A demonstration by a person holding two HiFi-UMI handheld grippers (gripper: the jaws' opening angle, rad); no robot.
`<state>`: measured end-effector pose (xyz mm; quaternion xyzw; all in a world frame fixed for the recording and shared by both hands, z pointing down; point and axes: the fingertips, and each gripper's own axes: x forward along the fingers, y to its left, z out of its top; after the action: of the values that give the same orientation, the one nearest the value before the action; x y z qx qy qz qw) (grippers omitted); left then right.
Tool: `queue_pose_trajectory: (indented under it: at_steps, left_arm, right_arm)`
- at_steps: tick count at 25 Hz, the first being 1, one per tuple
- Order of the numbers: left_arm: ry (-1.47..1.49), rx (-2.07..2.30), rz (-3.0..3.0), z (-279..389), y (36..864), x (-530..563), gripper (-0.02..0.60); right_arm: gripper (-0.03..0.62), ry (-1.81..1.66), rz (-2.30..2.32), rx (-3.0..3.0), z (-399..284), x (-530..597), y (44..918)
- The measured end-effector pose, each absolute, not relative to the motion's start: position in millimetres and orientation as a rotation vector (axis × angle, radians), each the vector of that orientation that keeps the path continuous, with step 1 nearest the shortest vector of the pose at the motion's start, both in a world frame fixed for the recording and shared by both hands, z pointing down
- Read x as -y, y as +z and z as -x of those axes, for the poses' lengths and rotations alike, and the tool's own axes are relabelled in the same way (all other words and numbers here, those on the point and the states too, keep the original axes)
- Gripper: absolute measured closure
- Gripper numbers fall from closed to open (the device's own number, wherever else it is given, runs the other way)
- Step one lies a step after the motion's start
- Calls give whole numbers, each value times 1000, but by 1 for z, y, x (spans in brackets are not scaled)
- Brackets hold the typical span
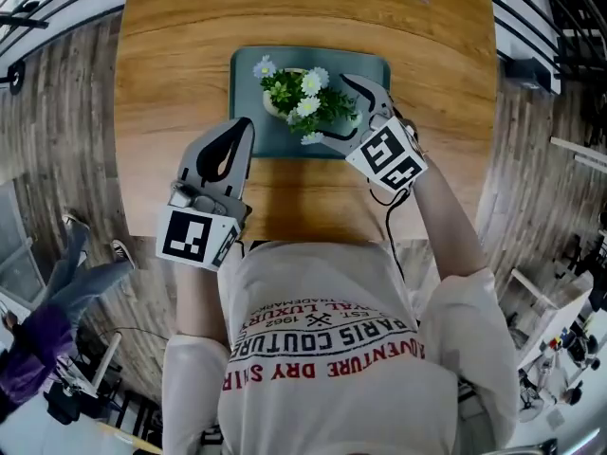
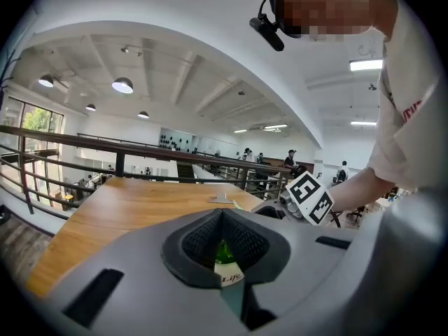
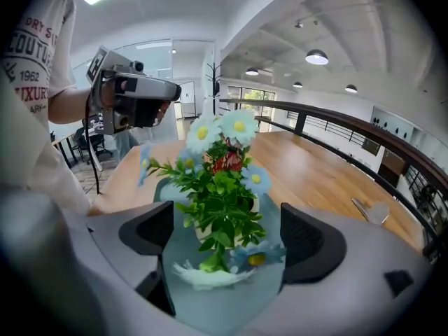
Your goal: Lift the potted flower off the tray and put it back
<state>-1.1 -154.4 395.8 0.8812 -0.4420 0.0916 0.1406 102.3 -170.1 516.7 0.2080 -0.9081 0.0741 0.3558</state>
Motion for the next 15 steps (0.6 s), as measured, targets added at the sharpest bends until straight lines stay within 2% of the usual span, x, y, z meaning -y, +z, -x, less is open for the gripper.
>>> queue_pose_trajectory:
  at_steps: [10,15]
  left_arm:
    - [295,1376,-2466,6,416,164,569]
    - [301,1416,-2436,13,425,171,569]
  right_arm:
    - [136,247,-409,2353,-77,184,550]
    - [114,283,-362,2414,-65,187,559]
